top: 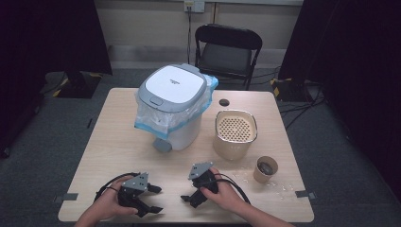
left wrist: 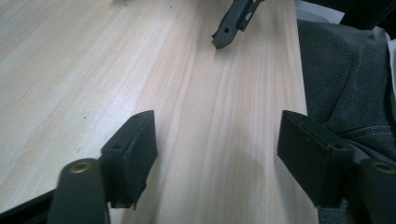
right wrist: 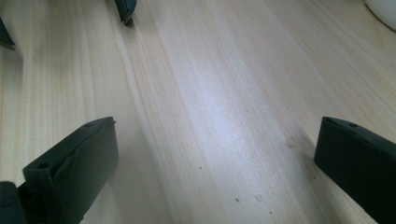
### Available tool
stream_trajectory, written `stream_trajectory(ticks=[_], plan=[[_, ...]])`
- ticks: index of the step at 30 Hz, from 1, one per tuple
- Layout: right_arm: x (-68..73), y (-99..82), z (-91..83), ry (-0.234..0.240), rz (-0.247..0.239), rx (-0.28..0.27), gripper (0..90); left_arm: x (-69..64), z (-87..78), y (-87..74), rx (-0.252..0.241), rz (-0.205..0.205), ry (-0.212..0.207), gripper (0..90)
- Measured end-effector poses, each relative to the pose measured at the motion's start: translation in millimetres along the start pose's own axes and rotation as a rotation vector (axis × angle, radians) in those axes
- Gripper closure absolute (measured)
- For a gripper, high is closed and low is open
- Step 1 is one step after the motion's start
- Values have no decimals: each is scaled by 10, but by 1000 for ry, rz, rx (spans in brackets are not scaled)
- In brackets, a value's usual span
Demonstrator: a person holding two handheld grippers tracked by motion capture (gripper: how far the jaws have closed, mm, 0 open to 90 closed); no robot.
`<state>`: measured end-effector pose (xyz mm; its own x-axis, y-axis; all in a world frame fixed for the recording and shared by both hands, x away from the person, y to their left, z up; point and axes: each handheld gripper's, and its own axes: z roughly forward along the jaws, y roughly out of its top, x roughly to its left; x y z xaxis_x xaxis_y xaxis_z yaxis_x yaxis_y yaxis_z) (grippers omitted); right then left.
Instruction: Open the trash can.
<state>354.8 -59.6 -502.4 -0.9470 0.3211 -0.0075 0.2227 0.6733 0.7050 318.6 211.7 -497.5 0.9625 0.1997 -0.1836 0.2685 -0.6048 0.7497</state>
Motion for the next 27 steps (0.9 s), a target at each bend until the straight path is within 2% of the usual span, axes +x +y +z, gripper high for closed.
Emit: stream_trajectory(ticks=[4, 9, 10, 12, 13, 16, 18, 22, 27], plan=[[0, 0, -1, 2, -1, 1, 0, 9, -2, 5, 3, -8, -11, 253], [1, 0, 0, 1, -1, 1, 0, 28, -8, 28, 15, -45, -18, 241], [1, 0, 0, 1, -1, 1, 0, 27, -12, 36, 17, -67, -22, 235], [0, 1, 1, 1, -1, 1, 0, 34, -42, 53, 32, -71, -22, 199], [2, 3, 3, 0, 1, 2, 0, 38, -69, 59, 20, -77, -22, 194], [-4, 8, 10, 5, -5, -2, 0, 62, -175, 84, -17, -90, -10, 196], [-5, 10, 11, 4, -6, 0, 0, 80, -236, 111, -24, -80, -2, 192], [-5, 10, 11, 4, -8, -1, 0, 122, -333, 179, -36, -96, 30, 184], [-4, 10, 11, 4, -5, -1, 0, 167, -438, 254, -42, -107, 45, 181]])
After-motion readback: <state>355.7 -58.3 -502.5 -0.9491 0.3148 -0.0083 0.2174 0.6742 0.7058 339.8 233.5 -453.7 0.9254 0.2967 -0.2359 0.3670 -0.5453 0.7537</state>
